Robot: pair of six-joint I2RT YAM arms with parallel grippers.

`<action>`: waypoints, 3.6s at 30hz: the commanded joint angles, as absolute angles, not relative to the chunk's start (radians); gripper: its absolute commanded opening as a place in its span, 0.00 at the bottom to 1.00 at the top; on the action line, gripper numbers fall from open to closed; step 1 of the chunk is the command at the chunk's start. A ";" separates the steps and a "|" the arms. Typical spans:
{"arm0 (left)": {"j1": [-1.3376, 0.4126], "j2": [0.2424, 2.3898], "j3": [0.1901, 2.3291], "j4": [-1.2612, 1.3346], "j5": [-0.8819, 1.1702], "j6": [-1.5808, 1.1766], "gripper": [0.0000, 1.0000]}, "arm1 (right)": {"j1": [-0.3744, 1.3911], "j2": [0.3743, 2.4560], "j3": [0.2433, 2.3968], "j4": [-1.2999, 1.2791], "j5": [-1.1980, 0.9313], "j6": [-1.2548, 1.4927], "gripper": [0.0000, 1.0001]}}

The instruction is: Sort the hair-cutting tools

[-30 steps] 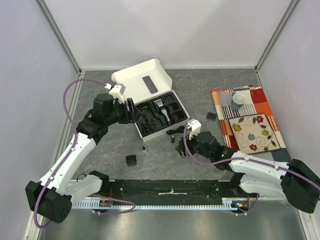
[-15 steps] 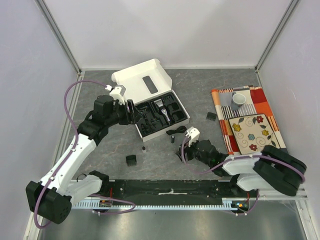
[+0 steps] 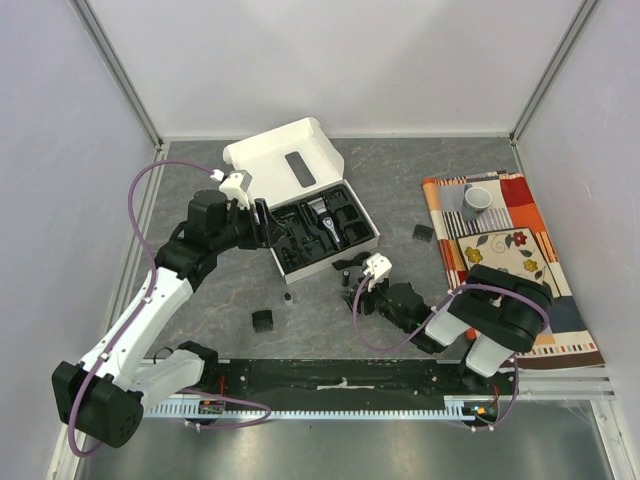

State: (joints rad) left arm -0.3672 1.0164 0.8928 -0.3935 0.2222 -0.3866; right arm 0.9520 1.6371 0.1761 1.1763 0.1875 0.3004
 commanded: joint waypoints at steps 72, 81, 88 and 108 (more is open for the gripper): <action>-0.371 0.962 0.896 -0.373 0.204 -0.357 0.65 | 0.712 2.215 1.833 -0.357 -0.009 0.311 0.11; -0.371 0.965 0.897 -0.374 0.209 -0.357 0.65 | 0.712 2.217 1.839 -0.359 -0.017 0.308 0.36; -0.371 0.963 0.899 -0.373 0.209 -0.356 0.65 | 0.733 2.187 1.845 -0.342 -0.043 0.281 0.55; -0.371 0.968 0.897 -0.373 0.212 -0.357 0.65 | 0.742 2.112 1.813 -0.314 0.112 0.264 0.11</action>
State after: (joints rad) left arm -0.3683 0.9791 0.8928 -0.3885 0.2115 -0.3866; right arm 0.7395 2.1506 1.8038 -0.3496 0.0727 0.2649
